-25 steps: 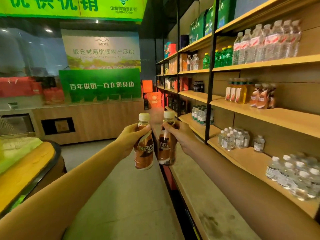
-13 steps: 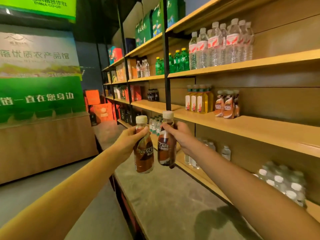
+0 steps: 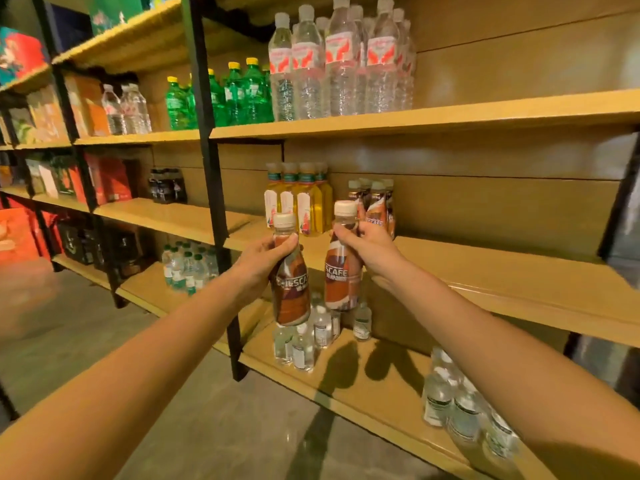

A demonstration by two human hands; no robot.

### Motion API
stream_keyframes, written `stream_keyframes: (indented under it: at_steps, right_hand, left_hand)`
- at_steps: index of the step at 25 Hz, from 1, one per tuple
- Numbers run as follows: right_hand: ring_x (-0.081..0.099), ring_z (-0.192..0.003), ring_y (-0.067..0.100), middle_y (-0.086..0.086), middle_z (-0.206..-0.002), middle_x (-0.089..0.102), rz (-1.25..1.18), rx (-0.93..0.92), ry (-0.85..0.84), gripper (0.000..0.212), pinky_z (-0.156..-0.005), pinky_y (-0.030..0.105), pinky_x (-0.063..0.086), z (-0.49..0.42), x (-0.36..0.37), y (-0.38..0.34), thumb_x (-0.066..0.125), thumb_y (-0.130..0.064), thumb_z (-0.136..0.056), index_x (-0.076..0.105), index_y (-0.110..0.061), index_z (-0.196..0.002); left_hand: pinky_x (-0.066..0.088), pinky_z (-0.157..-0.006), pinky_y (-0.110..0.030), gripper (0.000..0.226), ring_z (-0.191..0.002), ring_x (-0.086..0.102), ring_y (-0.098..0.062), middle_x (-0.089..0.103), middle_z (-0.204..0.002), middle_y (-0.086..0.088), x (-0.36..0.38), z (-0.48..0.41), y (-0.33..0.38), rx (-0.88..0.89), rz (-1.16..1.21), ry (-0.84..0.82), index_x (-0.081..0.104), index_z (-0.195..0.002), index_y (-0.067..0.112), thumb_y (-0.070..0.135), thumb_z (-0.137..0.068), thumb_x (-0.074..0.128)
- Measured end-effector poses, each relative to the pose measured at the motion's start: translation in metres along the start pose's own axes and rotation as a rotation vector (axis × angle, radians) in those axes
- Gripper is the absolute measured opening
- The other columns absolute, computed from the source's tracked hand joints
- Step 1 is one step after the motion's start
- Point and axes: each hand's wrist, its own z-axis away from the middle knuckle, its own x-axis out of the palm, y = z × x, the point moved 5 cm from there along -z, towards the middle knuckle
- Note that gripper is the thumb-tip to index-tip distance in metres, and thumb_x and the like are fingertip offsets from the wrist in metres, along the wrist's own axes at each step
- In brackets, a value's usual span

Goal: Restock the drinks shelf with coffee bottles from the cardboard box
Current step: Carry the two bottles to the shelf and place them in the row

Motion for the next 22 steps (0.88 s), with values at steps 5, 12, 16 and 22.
stream_keyframes:
  at_steps: [5,12,16,22]
  right_hand:
    - [0.064,-0.082,0.011,0.002,-0.095,0.067,0.0,0.015,0.217,0.017,-0.065,0.021,0.049,-0.067,-0.017,0.016,0.059,-0.028,-0.09,0.06,-0.014,-0.098]
    - [0.066,-0.084,0.015,0.003,-0.09,0.067,0.071,0.058,0.44,0.03,-0.081,0.031,0.053,-0.128,-0.031,0.03,0.058,-0.024,-0.091,0.057,-0.004,-0.114]
    - [0.066,-0.084,0.016,0.002,-0.087,0.067,0.134,0.068,0.455,0.027,-0.082,0.033,0.053,-0.148,-0.036,0.04,0.058,-0.023,-0.091,0.058,-0.005,-0.111]
    - [0.065,-0.087,0.014,0.001,-0.091,0.066,0.159,0.084,0.42,0.015,-0.081,0.028,0.052,-0.167,-0.045,0.056,0.055,-0.023,-0.092,0.058,-0.014,-0.105]
  left_hand:
    - [0.046,-0.07,-0.026,0.017,-0.09,0.062,-0.019,0.065,-0.094,-0.004,0.009,-0.111,0.002,0.079,0.038,-0.189,0.06,-0.098,0.014,0.029,-0.089,0.058]
    - [0.05,-0.076,-0.03,0.026,-0.096,0.064,-0.021,0.068,-0.103,-0.005,0.033,-0.22,0.0,0.076,0.057,-0.436,0.059,-0.11,0.015,0.029,-0.089,0.059]
    - [0.051,-0.081,-0.033,0.027,-0.098,0.064,-0.02,0.068,-0.105,-0.004,0.049,-0.249,-0.008,0.077,0.051,-0.494,0.06,-0.112,0.018,0.03,-0.088,0.06]
    - [0.05,-0.076,-0.027,0.009,-0.094,0.063,-0.015,0.067,-0.099,0.002,0.061,-0.267,-0.018,0.122,0.097,-0.542,0.058,-0.099,0.028,0.028,-0.09,0.058]
